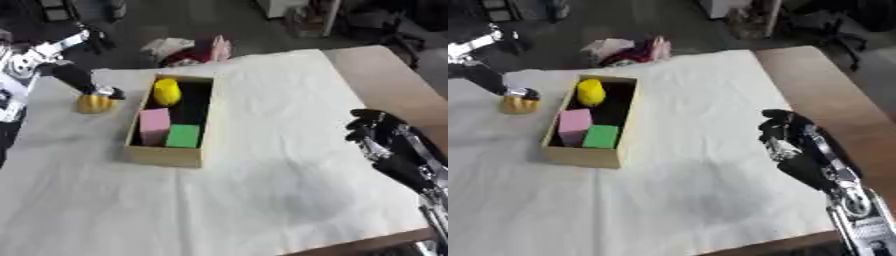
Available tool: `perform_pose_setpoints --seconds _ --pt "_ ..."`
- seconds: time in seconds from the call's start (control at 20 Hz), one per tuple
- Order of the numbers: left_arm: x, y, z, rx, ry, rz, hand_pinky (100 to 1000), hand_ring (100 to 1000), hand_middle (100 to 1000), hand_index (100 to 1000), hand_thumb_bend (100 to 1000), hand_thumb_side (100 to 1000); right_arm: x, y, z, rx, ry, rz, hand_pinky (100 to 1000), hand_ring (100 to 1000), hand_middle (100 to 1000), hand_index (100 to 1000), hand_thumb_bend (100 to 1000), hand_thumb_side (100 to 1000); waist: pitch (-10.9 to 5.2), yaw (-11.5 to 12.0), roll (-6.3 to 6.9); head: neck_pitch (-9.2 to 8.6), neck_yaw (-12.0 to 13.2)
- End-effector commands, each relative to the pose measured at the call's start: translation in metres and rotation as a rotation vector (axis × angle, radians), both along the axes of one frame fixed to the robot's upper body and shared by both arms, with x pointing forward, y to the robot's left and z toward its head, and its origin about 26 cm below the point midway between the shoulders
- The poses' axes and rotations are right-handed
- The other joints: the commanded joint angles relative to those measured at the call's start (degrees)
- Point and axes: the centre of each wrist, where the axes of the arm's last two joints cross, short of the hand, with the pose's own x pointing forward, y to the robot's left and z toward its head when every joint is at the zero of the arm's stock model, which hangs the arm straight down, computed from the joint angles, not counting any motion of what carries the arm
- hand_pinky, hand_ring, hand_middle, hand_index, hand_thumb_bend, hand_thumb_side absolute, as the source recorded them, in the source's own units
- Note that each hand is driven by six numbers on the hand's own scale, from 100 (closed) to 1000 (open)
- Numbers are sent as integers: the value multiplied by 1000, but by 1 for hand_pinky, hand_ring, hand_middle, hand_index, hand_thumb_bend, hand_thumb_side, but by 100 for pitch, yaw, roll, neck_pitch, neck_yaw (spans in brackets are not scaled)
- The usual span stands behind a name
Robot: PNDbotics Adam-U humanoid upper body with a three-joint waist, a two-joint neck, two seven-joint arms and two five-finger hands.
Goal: Pick up objects on the table and place them in the box.
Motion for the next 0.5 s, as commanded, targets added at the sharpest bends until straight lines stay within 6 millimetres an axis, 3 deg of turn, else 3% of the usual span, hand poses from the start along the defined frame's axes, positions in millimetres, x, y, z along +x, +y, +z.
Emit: perform_pose_setpoints --seconds 0.05,0.2,0.5 --pt "1 35 -2 -3 -65 185 780 737 725 828 730 274 1 0 10 -18 -31 12 736 629 638 820 100 435 -37 -41 -17 -139 60" --pt "0 46 -15 -8 -55 223 781 743 736 831 728 270 2 3 14 -30 -51 21 737 630 639 820 100 434 38 -119 -26 -212 120" --pt "-3 53 -19 -12 -70 226 780 749 751 842 727 274 2 10 23 -39 -91 48 738 632 640 817 100 440 182 -330 -39 -398 356"
